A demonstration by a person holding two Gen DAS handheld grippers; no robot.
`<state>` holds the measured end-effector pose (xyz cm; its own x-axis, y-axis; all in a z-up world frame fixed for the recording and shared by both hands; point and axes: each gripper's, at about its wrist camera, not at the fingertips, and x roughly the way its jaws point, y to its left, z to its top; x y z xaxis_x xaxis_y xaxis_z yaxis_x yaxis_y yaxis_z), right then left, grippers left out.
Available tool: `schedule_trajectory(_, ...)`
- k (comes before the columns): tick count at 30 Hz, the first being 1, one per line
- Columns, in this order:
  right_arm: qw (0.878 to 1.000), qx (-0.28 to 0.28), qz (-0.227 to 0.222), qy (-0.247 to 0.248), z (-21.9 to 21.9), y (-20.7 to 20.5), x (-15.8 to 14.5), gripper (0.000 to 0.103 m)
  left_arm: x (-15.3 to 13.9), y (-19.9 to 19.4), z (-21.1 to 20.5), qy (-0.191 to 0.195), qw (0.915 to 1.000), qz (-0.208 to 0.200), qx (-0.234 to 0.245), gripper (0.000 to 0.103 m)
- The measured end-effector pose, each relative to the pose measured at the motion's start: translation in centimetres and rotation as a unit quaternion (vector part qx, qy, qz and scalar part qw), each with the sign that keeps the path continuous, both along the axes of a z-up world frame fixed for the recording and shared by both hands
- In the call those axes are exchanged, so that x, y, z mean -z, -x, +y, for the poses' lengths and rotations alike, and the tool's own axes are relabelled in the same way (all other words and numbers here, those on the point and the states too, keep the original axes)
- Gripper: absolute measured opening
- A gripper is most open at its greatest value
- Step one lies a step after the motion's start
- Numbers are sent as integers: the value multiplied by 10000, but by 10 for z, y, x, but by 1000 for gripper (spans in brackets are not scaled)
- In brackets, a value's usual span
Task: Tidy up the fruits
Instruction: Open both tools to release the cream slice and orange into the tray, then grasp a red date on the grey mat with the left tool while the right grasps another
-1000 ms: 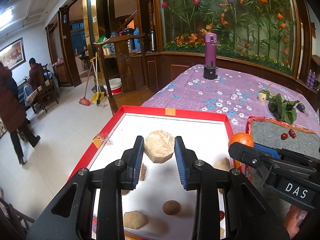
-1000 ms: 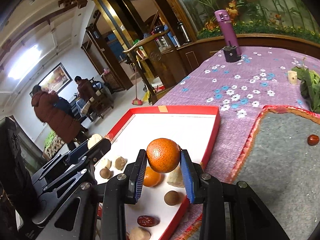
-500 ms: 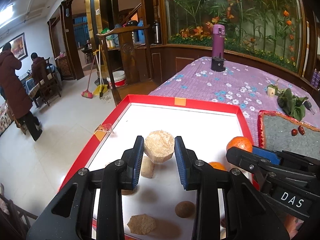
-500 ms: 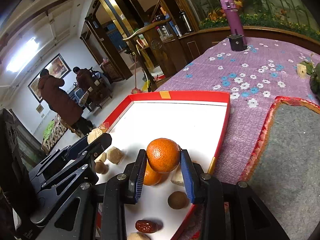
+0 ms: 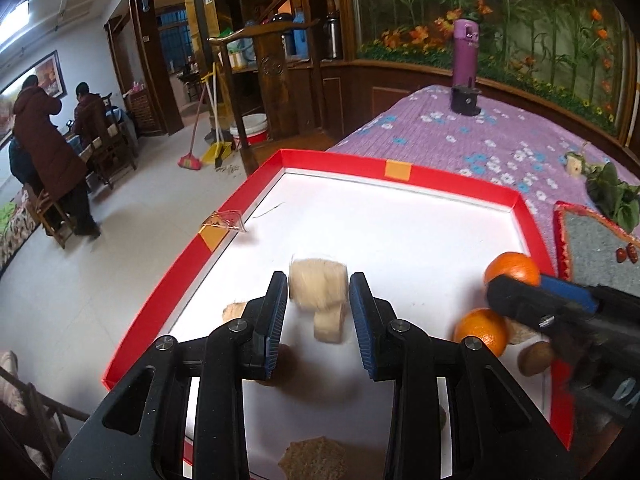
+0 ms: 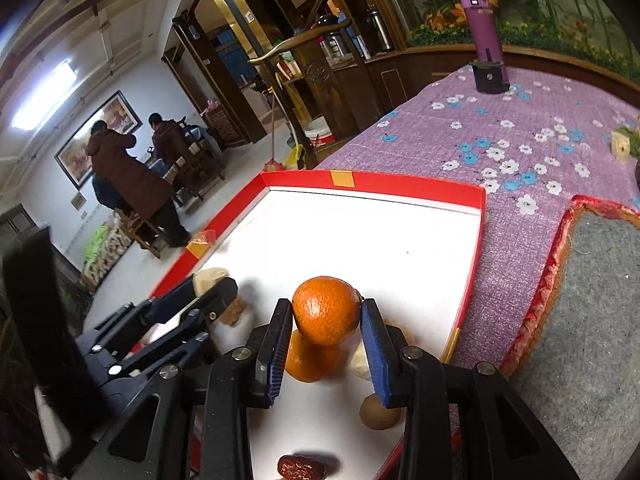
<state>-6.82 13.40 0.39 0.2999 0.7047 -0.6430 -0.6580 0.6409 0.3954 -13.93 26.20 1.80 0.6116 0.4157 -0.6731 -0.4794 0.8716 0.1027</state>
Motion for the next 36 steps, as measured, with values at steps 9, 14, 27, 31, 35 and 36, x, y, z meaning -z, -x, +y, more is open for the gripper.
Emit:
schedule_trajectory(9, 9966, 550, -77, -603, -61, -27, -21, 46, -12, -1, -12, -242, 9997, -65, -77, 58)
schedule_trajectory(14, 9885, 1296, -66, -780, -136, -59, -26, 46, -19, -9, -39, -311, 9991, -65, 291, 61)
schedule_trajectory(27, 9511, 2685, 976, -1174, -300, -125, 4, 42, -25, -66, -166, -389, 9795, 155, 1969, 62)
schedule_trajectory(31, 9524, 2520, 1267, -1155, -291, -132, 14, 36, -19, -90, -194, -363, 9717, 318, 2313, 62)
schedule_trajectory(35, 9603, 2495, 1022, -714, -278, -130, 12, 33, -16, -107, -212, -375, 9655, 413, 2542, 62)
schedule_trajectory(36, 9613, 2531, 946, -547, -276, -131, 13, 32, -15, -112, -217, -397, 9632, 448, 2620, 62)
